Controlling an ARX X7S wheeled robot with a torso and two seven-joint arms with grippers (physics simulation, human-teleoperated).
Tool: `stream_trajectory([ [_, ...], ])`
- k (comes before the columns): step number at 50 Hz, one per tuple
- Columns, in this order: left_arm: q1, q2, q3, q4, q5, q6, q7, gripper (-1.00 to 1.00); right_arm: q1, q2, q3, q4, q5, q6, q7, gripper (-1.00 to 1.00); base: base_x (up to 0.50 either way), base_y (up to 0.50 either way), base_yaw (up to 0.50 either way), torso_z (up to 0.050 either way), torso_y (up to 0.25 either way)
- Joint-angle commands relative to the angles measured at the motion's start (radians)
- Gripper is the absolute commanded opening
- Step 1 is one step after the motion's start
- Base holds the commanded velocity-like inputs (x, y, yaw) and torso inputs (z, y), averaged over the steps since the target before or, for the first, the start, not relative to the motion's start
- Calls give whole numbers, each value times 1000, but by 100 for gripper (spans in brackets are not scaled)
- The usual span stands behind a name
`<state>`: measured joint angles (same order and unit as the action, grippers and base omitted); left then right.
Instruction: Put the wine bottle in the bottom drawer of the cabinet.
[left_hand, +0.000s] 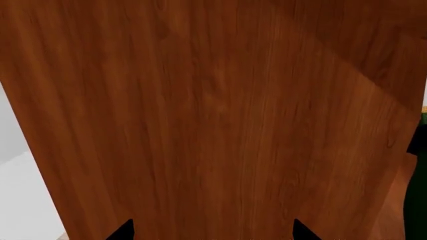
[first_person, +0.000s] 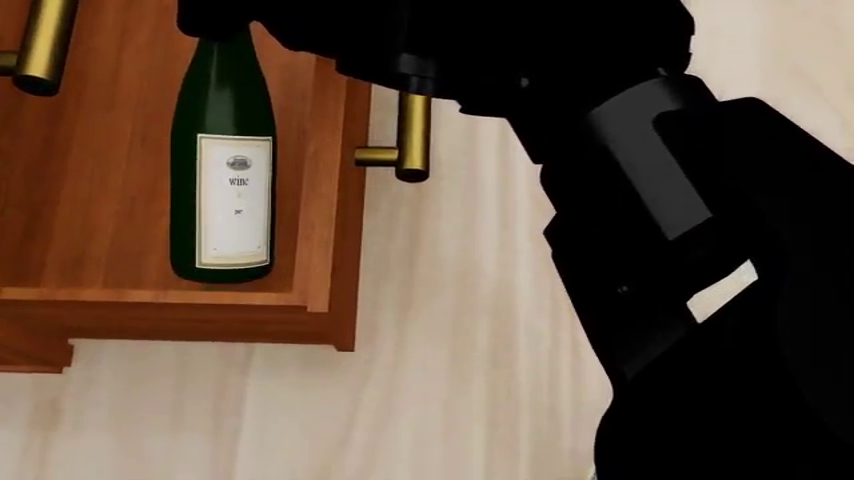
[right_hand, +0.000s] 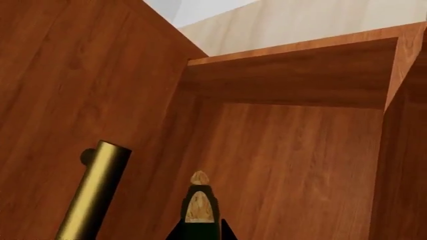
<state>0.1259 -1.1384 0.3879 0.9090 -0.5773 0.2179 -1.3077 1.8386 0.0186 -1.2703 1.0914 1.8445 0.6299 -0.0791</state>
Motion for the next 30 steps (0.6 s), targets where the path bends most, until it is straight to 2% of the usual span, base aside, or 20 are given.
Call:
stream_trajectory([
  [1,0,7,1,-3,1,-1,8,100,-121,-19,-336,-15,4,65,61,-100,0,0,0,0,-11],
  [3,-1,9,2,-4,1,-3,10,100,-122,-19,-338,-15,-2,65,60,-100,0,0,0,0,-10],
  [4,-1,10,2,-4,2,-4,10,100,-123,-19,-337,-15,-4,65,60,100,0,0,0,0,0],
  [30,7,15,-4,-8,2,2,21,100,-123,-19,-335,7,-20,77,72,100,2,3,5,0,-16],
])
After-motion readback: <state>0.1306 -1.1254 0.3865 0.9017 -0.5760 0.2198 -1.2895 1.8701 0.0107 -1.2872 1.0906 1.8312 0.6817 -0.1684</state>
